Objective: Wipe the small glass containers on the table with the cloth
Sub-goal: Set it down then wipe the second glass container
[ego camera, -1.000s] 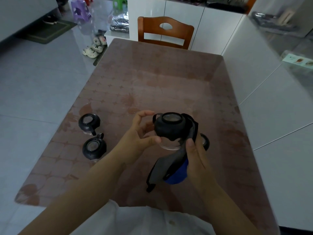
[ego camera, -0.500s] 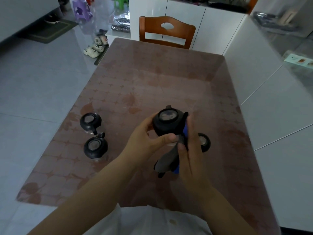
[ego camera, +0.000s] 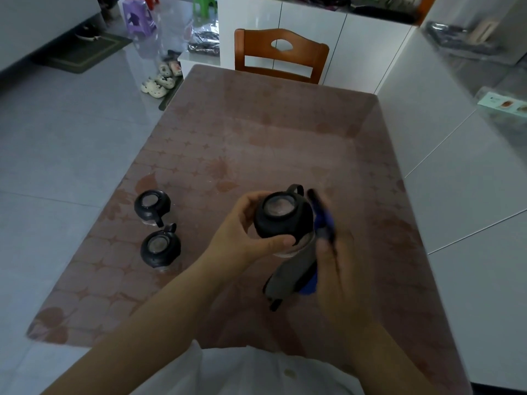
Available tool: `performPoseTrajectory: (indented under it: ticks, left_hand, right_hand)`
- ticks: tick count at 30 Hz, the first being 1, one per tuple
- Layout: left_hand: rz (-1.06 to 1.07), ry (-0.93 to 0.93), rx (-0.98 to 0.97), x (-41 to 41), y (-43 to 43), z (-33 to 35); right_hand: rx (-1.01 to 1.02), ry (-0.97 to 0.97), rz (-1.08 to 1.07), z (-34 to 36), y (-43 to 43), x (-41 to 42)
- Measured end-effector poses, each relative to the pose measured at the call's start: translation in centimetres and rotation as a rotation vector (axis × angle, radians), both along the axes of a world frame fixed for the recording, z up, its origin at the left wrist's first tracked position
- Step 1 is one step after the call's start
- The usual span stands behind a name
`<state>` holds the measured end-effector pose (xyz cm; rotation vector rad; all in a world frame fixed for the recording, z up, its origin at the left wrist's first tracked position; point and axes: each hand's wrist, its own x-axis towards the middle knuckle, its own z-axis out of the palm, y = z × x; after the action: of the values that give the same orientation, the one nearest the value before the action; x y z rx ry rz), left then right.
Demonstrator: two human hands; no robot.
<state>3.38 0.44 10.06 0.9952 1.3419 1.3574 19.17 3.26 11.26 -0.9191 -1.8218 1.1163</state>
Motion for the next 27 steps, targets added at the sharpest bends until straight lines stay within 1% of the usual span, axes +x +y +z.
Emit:
performPoseTrajectory:
  ticks: [2,3,4,7,12,14,17,19,21,23,25,27]
  left_hand:
    - [0.01,-0.007,-0.004,0.0,0.0,-0.4]
    - [0.004,-0.008,-0.007,0.0,0.0,-0.5]
    - [-0.012,-0.009,-0.012,-0.1,0.0,-0.5]
    - [-0.101,-0.01,-0.024,-0.4,-0.1,-0.4]
    - [-0.133,-0.08,-0.011,-0.5,0.0,-1.2]
    - [-0.121,-0.134,-0.001,-0.3,0.1,-1.6]
    - [-0.103,-0.211,0.006,-0.3,0.1,-1.7]
    - [-0.139,-0.261,0.016,-0.5,0.2,-1.7]
    - [-0.19,-0.297,0.024,-0.6,0.2,-1.6]
    - [-0.219,-0.307,0.028,-0.8,0.3,-1.4]
    - [-0.242,-0.289,0.027,-1.0,0.3,-1.2]
    - [-0.244,-0.229,0.012,-1.2,0.4,-1.2]
  right_hand:
    - [0.152,-0.075,0.086,-0.7,-0.4,-0.6]
    - [0.151,-0.083,0.094,-1.0,-0.4,-0.7]
    - [0.111,-0.078,0.084,-1.0,-0.2,-0.7]
    - [-0.102,-0.01,0.022,-0.8,0.7,0.0]
    - [-0.183,0.088,-0.021,-0.3,1.3,0.0]
    - [-0.171,0.066,-0.062,-0.4,0.9,-0.2]
    - [-0.037,-0.009,-0.049,-0.5,0.0,-0.3]
    - [-0.03,0.004,-0.025,-0.3,0.2,-0.3]
    - [-0.053,0.07,-0.006,-0.1,0.5,-0.2]
    - [-0.068,0.114,0.018,0.0,0.7,-0.2]
    - [-0.076,0.081,0.043,-0.2,0.6,-0.3]
    - [-0.104,0.025,0.077,-0.5,0.5,-0.3]
